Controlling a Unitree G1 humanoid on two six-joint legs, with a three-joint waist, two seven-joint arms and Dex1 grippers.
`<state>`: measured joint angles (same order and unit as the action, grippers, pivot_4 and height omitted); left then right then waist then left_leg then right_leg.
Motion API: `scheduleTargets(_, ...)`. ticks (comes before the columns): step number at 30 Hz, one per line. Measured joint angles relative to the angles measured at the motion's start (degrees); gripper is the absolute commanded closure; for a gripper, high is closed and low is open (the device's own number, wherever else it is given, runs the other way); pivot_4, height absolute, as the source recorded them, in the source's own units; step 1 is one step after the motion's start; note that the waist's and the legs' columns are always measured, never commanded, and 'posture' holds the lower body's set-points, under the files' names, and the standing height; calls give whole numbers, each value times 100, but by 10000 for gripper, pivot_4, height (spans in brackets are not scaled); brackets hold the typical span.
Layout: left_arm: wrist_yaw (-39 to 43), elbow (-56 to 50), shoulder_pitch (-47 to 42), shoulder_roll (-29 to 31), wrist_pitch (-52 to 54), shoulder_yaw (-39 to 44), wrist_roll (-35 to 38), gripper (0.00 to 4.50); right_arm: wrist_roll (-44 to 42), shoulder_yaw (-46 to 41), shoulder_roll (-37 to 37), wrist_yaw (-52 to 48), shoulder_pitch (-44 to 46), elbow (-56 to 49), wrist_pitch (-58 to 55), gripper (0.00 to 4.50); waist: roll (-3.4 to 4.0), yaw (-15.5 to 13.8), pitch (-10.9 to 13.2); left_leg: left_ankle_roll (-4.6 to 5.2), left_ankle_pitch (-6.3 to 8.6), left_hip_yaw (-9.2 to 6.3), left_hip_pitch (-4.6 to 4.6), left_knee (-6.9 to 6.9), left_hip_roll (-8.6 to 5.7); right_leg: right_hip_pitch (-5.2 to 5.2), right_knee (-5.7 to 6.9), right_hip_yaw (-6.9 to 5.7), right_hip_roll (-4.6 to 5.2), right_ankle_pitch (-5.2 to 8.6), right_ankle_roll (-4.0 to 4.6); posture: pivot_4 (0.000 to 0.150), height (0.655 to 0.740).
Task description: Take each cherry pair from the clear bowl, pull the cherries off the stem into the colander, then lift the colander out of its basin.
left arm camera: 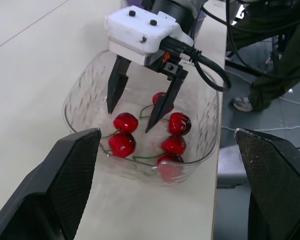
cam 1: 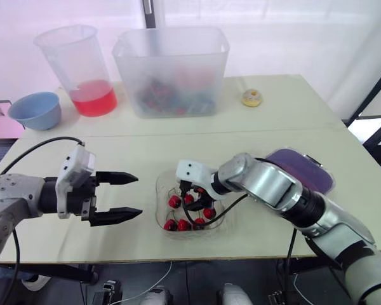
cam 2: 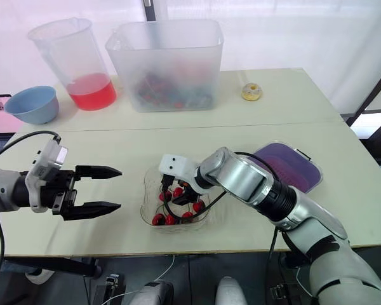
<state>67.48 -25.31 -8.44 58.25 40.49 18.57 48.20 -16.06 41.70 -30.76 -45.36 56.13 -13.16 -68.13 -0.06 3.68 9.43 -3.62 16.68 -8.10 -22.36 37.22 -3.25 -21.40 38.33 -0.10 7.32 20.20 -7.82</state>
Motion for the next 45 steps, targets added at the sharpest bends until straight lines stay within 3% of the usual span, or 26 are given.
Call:
scheduleTargets(1, -6, -3, 0, 0, 9, 14, 2, 0, 23, 34, 9, -2, -26, 25, 17, 13783, 0, 9, 0, 0, 0, 0, 0, 0, 0, 0, 0, 0, 0, 0, 0, 1500, 7400)
scheduleTargets(3, -20, -16, 0, -1, 27, 20, 10, 0, 53, 65, 42, -10, -35, 77, 44, 18828, 0, 24, 0, 0, 0, 0, 0, 0, 0, 0, 0, 0, 0, 0, 0, 1500, 7400)
scheduleTargets(6, -75, -78, -1, -12, 62, 19, 82, 0, 152, 96, 46, -11, -37, 124, 77, 31228, 0, 26, 0, 0, 0, 0, 0, 0, 1, -1, 0, 0, 0, 0, 0, 1500, 7400)
scheduleTargets(15, -145, -80, -9, -47, 60, 10, 108, 0, 248, 90, -9, -134, -17, 28, 96, 31228, 0, 26, 0, 0, 0, 0, 0, 1, 1, -1, 1, 0, 0, 0, 0, 1500, 7400)
scheduleTargets(26, -298, 272, -514, -436, 20, -198, 153, 0, 245, -400, -850, -617, 213, -809, 391, 31228, -1, 14, 0, 0, 0, 2, 0, 2, -3, 1, 1, 0, -1, 0, 0, 1500, 7400)
scheduleTargets(29, -505, 454, -781, -567, 148, -199, 302, 0, 526, -542, -1141, -649, 181, -857, 1200, 31228, -1, 17, -1, 0, 0, 3, 0, 2, -4, 1, 2, 0, -1, 0, 0, 1500, 7400)
scheduleTargets(35, -1817, 1039, -1751, -1759, 569, -193, 888, 0, 1378, -988, -1292, -450, -284, -748, 3778, 31228, -21, 3, -3, 0, 0, 4, -3, 21, -7, 4, 14, -3, -2, -1, -2, 1500, 7400)
scheduleTargets(45, -3090, 1568, -2752, -2337, 1339, -220, 1373, 0, 2766, -1464, -857, 293, -278, -54, 5580, 31228, -22, 23, -4, -2, -1, 6, -3, 22, -8, 1, 19, -2, -6, -1, -2, 1500, 7400)
